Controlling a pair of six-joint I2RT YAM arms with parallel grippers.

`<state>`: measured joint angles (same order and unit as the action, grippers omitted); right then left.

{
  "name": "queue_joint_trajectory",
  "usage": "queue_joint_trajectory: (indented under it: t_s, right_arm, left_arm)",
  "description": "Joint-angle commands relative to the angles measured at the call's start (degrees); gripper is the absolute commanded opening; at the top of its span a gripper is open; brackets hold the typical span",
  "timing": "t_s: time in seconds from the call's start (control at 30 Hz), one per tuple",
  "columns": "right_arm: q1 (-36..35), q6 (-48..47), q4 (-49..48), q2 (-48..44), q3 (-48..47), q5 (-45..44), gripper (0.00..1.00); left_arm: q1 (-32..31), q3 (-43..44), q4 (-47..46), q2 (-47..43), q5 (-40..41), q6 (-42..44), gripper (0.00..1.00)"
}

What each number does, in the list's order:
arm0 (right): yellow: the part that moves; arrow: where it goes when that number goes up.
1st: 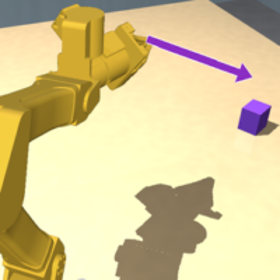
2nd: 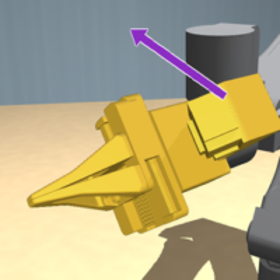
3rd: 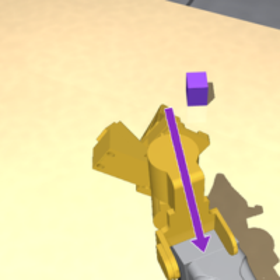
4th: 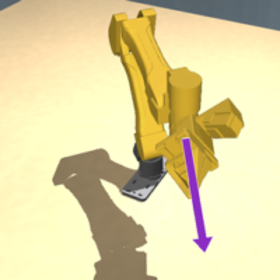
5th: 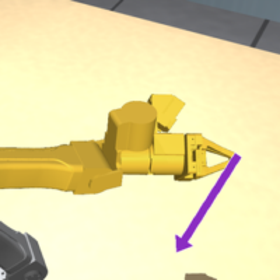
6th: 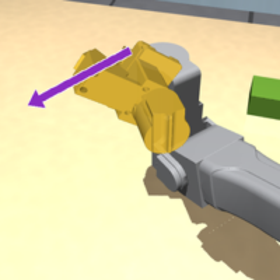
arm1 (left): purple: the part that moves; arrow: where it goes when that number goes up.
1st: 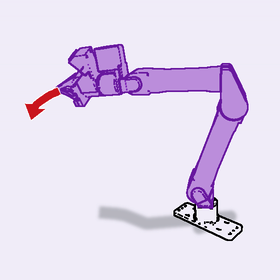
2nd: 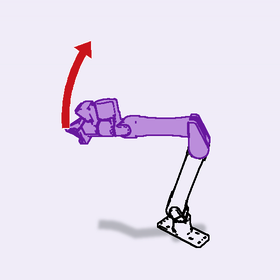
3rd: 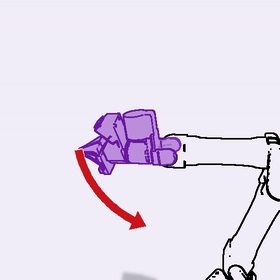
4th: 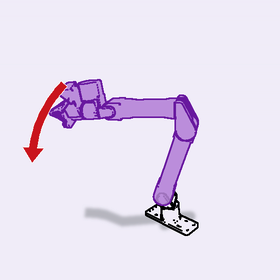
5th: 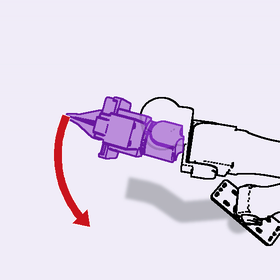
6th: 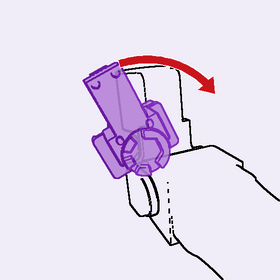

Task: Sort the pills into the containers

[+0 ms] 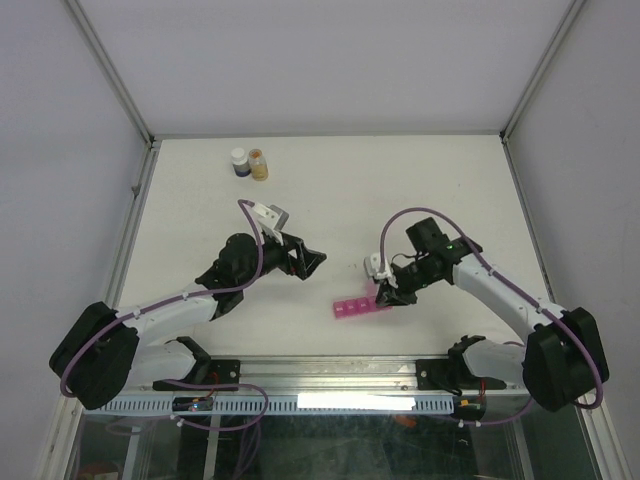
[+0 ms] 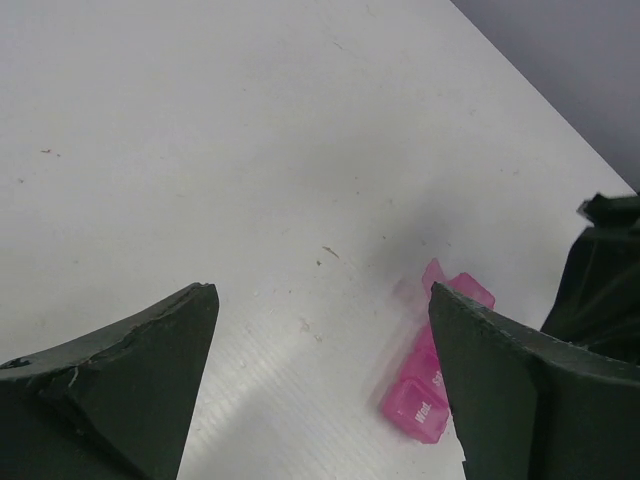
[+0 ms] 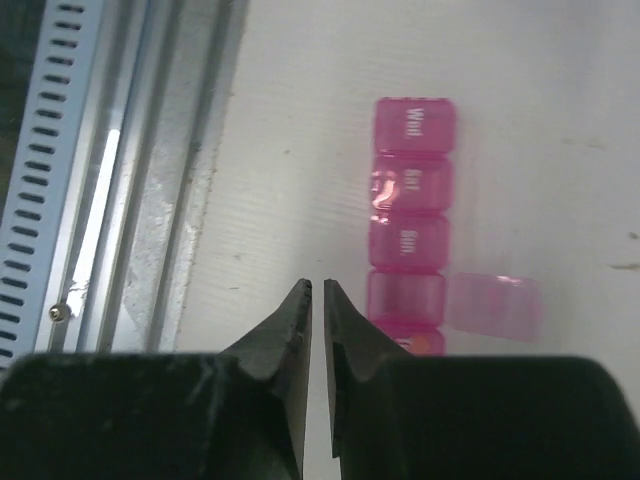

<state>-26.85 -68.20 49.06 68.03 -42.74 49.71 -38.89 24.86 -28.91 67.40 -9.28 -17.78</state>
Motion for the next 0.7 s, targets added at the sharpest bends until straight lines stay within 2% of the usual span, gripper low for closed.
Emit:
queue_joint_trajectory:
  t_s: [0.0, 0.13, 0.43, 0.57, 0.67]
  right_arm:
    - [-5.2, -11.8, 2.9, 2.5, 1.3, -2.4, 0.08]
    - [-10.6, -7.1, -2.9, 5.4, 2.7, -8.3, 0.03]
    - [-17.7, 5.7, -17.1, 9.4, 3.6, -20.7, 0.01]
    - [-18.7, 10.2, -20.6, 10.5, 2.7, -22.7, 0.01]
    - [-18.7, 10.6, -17.8, 10.3, 0.8, -17.8, 0.01]
  left_arm:
    - [1.8, 0.2, 1.1, -2.9, -0.1, -5.1, 0.88]
    - [2.7, -1.0, 1.0, -4.2, 0.6, -6.0, 0.88]
    - [3.9, -2.7, 2.1, -7.7, 4.1, -5.7, 0.88]
    - [5.0, -2.7, 2.6, -8.2, 5.3, -5.8, 0.88]
    - [6.1, -2.2, 2.7, -8.3, 5.6, -5.7, 0.88]
